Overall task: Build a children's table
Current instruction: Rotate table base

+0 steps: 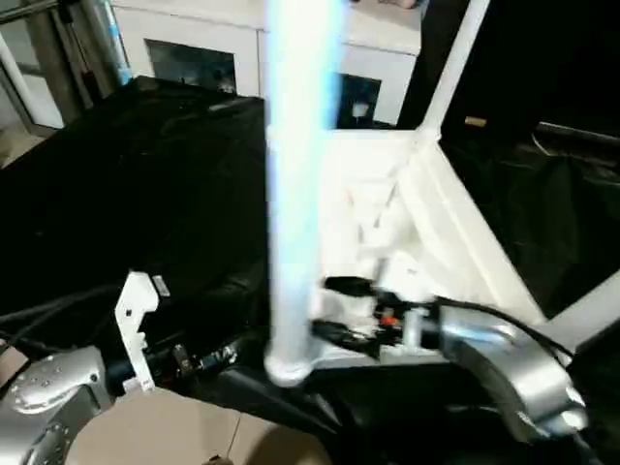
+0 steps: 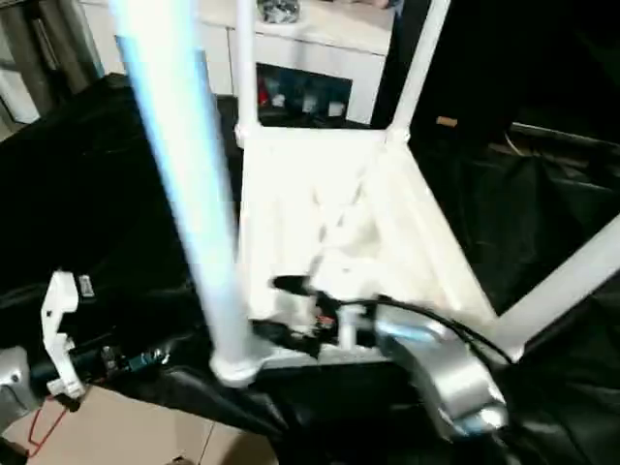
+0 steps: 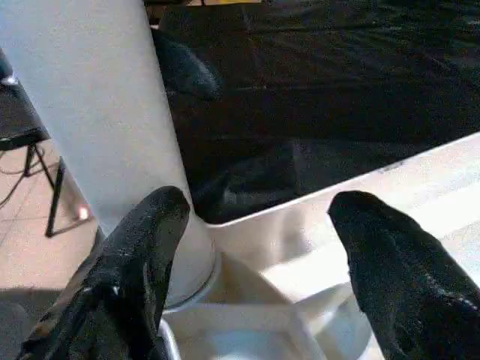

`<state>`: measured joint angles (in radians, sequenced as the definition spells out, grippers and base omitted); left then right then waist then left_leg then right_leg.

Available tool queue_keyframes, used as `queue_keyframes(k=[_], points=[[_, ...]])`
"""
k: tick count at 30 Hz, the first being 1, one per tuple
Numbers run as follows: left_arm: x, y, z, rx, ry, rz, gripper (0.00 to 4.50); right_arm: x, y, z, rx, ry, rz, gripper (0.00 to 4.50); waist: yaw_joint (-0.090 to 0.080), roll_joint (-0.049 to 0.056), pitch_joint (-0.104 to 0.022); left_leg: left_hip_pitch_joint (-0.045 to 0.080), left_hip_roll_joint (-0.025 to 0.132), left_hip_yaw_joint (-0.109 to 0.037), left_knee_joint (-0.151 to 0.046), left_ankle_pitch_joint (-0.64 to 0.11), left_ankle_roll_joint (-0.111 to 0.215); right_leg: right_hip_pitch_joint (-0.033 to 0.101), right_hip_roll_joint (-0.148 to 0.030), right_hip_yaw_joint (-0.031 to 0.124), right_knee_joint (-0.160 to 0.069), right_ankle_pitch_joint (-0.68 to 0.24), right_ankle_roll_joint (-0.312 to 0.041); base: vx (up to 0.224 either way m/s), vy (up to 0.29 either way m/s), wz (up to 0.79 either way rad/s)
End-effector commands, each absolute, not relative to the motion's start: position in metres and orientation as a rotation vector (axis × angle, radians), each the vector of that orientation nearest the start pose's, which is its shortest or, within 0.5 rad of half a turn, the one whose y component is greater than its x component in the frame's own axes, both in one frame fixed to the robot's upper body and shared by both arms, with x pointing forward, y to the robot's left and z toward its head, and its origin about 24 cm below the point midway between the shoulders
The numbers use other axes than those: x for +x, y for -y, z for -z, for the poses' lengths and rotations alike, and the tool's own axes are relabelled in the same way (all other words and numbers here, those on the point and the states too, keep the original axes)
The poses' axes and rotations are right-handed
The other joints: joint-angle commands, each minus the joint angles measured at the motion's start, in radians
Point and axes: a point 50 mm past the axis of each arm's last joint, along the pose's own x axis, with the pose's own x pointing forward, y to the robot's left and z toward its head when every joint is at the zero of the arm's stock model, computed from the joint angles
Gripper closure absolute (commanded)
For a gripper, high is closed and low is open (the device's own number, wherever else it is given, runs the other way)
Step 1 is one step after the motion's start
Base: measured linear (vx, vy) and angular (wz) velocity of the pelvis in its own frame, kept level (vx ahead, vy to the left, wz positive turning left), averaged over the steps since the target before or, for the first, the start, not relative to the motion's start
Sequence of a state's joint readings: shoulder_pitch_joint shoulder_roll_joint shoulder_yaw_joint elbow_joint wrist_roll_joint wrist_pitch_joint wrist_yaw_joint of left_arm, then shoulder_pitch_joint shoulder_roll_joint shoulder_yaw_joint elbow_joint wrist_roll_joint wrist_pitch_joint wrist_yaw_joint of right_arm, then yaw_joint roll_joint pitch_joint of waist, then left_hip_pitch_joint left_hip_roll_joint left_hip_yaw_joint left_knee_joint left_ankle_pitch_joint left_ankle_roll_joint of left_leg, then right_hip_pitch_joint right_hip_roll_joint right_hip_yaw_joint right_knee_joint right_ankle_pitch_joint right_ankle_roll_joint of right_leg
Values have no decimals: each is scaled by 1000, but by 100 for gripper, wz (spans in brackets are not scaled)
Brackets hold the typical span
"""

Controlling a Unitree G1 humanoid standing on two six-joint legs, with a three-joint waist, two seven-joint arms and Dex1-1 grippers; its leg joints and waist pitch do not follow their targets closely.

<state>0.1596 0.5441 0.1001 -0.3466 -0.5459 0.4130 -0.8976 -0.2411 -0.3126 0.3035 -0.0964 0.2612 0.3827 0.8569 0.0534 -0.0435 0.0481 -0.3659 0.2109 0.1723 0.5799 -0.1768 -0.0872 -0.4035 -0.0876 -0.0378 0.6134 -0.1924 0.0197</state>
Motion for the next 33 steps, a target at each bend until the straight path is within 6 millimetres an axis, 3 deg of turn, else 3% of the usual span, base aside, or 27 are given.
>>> queue_keyframes(k=[1,2,7,16,20,23,26,28,29,30,33], points=[[201,-192,-87,-65,-201,964,8,263,83,-73,-103,-190,-1142,100,1,18,-50,10,9,5,-75,-267,-24,34,-21,30,-66,-184,-174,0,0,0],[201,-187,-90,-90,-195,979,8,278,81,-70,-122,-182,-997,100,3,19,-51,12,10,4,-74,-273,-32,33,-21,31,-64,-185,-170,0,0,0],[198,-186,-91,-113,-210,992,8,292,97,-71,-69,-166,-804,100,10,22,-51,19,8,7,-73,-295,-51,30,-15,32,-62,-175,-162,0,0,0],[185,-185,-94,-193,-285,1122,8,292,133,-59,-129,-209,-664,100,8,14,-51,12,4,6,-72,-290,-43,36,-17,32,-64,-206,-140,0,0,0],[187,-179,-93,-145,-302,1148,8,292,138,-57,-139,-214,-652,100,6,14,-51,13,5,5,-71,-289,-37,35,-15,32,-65,-205,-140,0,0,0],[203,-157,-82,-79,-289,1122,8,290,142,-58,-138,-218,-650,100,9,20,-53,19,7,7,-67,-287,-42,32,-16,33,-66,-189,-139,0,0,0],[217,-154,-74,-20,-287,1038,8,287,141,-59,-132,-216,-660,100,8,18,-56,10,4,4,-67,-263,-44,43,-18,32,-62,-168,-137,0,0,0],[224,-154,-72,-10,-287,984,8,285,140,-59,-126,-213,-673,100,6,17,-56,9,3,4,-65,-254,-41,45,-16,32,-65,-152,-133,0,0,0],[232,-156,-70,1,-273,919,8,282,139,-60,-116,-208,-690,100,7,23,-58,9,3,3,-65,-249,-38,45,-17,32,-63,-142,-143,0,0,0],[232,-156,-70,1,-273,919,8,282,139,-60,-116,-208,-690,100,7,20,-58,10,4,3,-64,-253,-36,45,-17,31,-65,-143,-144,0,0,0],[245,-172,-73,8,-222,750,8,273,141,-64,-73,-189,-712,100,7,22,-56,10,3,2,-64,-278,-32,45,-18,30,-68,-186,-143,0,0,0]])
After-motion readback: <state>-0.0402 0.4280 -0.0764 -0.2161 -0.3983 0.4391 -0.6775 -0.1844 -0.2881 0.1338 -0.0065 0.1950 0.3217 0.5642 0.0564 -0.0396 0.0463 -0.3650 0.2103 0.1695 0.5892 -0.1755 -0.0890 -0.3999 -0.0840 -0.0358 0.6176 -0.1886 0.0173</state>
